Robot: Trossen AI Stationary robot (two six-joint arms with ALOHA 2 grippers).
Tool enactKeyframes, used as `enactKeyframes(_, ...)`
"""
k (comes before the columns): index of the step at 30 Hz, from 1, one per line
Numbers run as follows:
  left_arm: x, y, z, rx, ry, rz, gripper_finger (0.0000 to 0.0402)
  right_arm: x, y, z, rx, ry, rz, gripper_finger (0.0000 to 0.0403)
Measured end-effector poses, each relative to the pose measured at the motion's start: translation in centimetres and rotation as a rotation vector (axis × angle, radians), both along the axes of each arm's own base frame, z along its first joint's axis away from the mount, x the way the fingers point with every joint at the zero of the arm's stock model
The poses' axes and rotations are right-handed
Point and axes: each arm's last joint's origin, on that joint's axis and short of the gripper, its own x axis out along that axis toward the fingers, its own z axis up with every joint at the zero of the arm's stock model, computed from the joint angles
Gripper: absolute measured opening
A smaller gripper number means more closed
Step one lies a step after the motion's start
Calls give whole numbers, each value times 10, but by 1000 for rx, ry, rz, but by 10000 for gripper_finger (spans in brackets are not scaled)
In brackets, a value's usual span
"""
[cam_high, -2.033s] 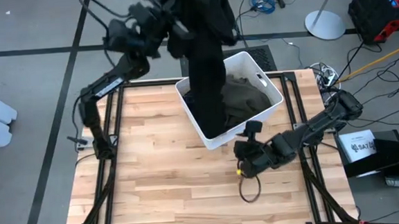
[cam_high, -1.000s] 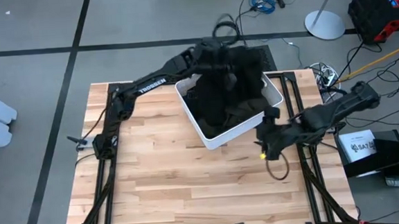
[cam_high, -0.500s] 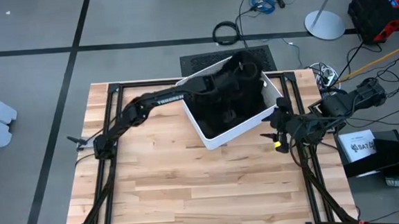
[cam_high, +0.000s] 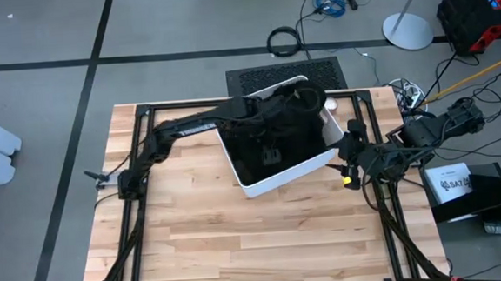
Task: Sort clothes
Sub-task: Put the black shirt into the white bin
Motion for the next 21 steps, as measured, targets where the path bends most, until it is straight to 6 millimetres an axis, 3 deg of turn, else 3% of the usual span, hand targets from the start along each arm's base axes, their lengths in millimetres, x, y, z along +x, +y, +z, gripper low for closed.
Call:
enactKeyframes(4,-13,0,26,44,-69,-25,7,0,0,0,-4,0,2,242)
enactKeyframes(11,-11,7,21,38,-61,-3,11,0,0,0,-3,-4,4,242)
enactKeyframes(21,-19,-3,26,40,-9,63,158,0,0,0,-2,-4,5,242)
